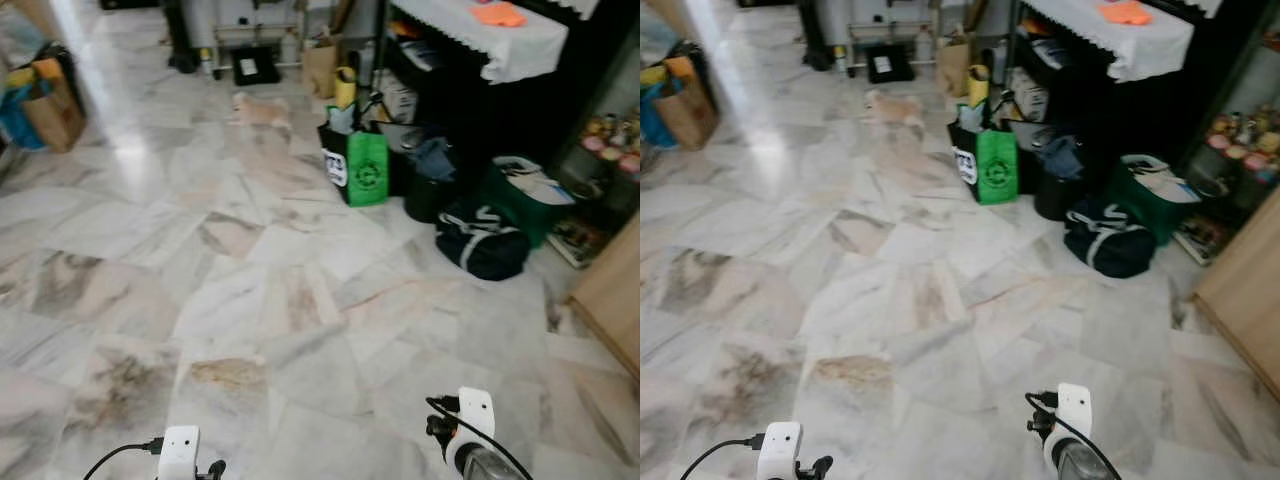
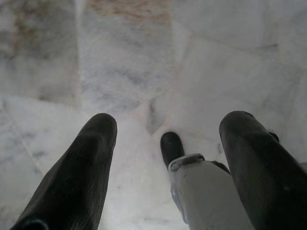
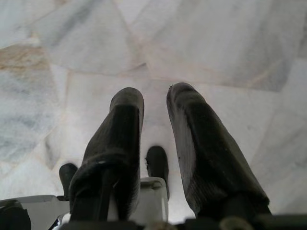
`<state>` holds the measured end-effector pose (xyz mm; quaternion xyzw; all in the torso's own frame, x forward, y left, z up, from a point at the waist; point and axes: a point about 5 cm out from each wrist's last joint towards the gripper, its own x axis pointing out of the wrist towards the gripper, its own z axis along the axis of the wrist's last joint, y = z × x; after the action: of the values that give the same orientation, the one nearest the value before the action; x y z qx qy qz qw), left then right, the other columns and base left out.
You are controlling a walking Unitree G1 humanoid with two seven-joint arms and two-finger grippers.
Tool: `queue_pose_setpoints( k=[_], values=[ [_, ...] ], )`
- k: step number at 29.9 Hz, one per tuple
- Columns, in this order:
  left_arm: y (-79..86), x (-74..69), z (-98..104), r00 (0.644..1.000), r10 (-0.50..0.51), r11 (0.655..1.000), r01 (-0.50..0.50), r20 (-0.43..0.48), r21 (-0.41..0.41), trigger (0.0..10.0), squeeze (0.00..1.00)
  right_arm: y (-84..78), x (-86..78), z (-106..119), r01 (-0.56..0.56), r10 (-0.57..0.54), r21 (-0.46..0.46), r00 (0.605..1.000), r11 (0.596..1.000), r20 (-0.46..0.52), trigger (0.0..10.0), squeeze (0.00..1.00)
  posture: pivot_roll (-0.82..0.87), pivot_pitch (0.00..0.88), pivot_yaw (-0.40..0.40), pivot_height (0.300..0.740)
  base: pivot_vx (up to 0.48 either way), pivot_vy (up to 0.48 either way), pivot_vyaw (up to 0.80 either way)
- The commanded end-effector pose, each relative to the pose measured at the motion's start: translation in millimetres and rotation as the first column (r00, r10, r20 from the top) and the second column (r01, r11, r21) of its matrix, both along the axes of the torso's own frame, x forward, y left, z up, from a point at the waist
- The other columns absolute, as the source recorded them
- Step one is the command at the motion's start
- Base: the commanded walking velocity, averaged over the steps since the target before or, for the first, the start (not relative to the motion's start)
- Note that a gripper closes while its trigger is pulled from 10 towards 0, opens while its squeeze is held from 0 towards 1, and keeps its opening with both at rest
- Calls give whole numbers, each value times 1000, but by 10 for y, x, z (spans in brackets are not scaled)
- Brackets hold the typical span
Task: Setting the table
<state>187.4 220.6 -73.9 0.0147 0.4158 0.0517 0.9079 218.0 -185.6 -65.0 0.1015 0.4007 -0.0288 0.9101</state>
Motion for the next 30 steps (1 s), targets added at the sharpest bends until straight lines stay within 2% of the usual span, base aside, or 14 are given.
queue_pose_setpoints(
  k=[1,4,6,11,21,30],
  values=[
    [0,-59,-35,1000,4,1000,-5,-30,-6,10000,0,-15,-29,-17,8,-8,6,1000,1000,-15,10000,0,19,51,-47,740,0,0,-700],
    [28,-61,-31,999,17,1000,-17,-32,-2,10000,0,-16,-44,-26,5,-5,6,1000,1000,-22,10000,0,21,55,-50,740,0,0,-700],
    [39,-53,-23,999,-10,1000,11,-31,29,10000,0,-15,-61,-36,-2,2,6,1000,1000,-29,10000,0,22,56,-51,740,0,0,-700],
    [56,-57,-21,1000,0,999,2,-29,47,10000,0,-24,-84,-49,-3,3,6,999,1000,-37,10000,0,22,55,-52,740,0,-440,-700],
    [58,-62,-23,1000,11,999,-9,-29,42,10000,0,-123,-127,-58,-6,6,0,999,1000,-52,10000,0,22,58,-54,740,0,0,-698],
    [53,-74,-30,999,9,999,-8,-33,44,10000,0,-124,-139,-65,-9,9,3,998,1000,-60,10000,0,20,59,-54,740,0,0,-700]
  ],
)
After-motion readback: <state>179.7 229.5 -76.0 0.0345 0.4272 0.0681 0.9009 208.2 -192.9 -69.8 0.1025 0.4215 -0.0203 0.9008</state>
